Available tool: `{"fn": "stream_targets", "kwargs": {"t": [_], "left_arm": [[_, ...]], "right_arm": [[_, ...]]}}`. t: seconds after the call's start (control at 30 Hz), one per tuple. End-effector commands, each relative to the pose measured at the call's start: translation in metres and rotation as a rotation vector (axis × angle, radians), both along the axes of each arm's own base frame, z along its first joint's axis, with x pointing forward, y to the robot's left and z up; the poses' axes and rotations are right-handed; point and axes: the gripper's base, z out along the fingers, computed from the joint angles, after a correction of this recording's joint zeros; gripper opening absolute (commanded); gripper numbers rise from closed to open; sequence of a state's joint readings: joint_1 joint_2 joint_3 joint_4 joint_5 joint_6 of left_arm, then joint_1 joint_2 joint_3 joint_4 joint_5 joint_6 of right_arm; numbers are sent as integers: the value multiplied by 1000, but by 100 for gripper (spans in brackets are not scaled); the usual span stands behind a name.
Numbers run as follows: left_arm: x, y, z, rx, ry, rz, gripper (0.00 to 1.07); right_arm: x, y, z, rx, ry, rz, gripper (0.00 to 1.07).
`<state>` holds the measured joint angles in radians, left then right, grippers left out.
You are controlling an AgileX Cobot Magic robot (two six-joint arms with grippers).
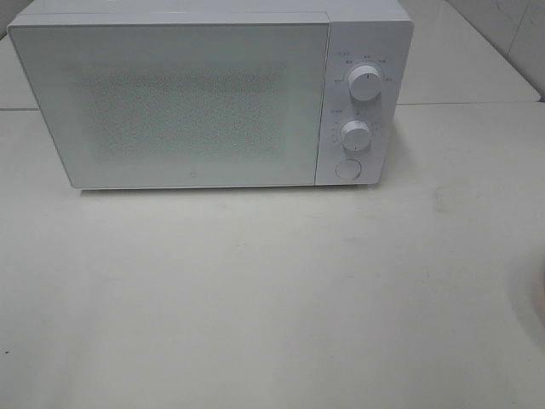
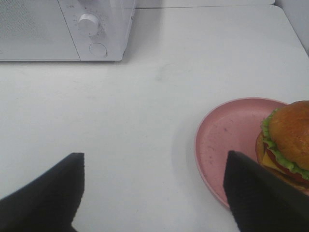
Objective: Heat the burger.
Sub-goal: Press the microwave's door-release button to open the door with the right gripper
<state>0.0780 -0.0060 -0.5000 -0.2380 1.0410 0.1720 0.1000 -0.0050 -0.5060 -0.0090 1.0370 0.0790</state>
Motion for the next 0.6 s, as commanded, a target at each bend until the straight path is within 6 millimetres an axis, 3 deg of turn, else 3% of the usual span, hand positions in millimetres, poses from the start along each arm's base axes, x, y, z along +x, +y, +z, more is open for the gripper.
{"fn": "stream_targets", "kwargs": {"t": [0.03,0.6], "left_arm": [[-3,-1,0,-3,-18,-3,100],[-3,-1,0,-3,-18,-3,100]], "right_arm": [[-4,-1,0,-11,-29,-3,76],[-5,0,3,8,-36,-5,76]]}}
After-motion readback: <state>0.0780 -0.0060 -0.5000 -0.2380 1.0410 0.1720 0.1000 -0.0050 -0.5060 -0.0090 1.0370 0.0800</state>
